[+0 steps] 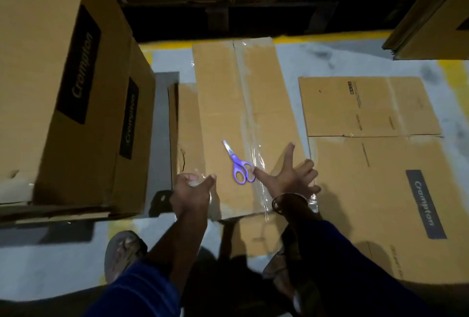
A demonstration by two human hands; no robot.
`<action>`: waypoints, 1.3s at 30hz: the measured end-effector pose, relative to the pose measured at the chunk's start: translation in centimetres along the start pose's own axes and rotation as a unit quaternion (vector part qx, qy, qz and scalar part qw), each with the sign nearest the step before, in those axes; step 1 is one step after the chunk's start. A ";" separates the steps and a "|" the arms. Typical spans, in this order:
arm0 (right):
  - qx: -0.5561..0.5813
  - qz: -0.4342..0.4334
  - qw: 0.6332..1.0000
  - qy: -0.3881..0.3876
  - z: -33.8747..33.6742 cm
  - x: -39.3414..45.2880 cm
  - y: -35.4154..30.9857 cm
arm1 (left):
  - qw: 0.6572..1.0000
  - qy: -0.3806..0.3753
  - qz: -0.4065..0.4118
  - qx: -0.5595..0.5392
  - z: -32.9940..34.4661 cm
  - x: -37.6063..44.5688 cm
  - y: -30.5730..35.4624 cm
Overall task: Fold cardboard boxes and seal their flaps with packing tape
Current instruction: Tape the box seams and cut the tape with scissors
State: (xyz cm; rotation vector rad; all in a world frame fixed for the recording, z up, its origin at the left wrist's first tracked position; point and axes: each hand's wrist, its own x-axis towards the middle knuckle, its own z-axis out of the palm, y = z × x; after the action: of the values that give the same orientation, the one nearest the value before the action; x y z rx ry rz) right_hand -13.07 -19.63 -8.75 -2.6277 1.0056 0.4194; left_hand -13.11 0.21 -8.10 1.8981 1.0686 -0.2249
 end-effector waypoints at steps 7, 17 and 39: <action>0.034 -0.010 0.998 -0.047 -1.9 5.1 -5.1 | 0.998 -0.043 0.038 -0.020 1.0 4.7 6.2; 0.111 -0.157 0.973 0.127 -1.5 6.3 -5.2 | 0.996 -0.075 0.040 -0.006 -0.7 9.2 9.2; -0.053 -0.540 0.840 -0.018 2.3 -3.0 -9.7 | 0.902 -0.252 0.250 0.245 -17.9 -5.8 15.8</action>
State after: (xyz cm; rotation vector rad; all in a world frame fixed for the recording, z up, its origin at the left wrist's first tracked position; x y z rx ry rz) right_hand -8.98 -10.11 -8.09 -2.7459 -0.5989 0.2227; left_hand -9.30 7.62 15.02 2.3061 0.1573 -0.6921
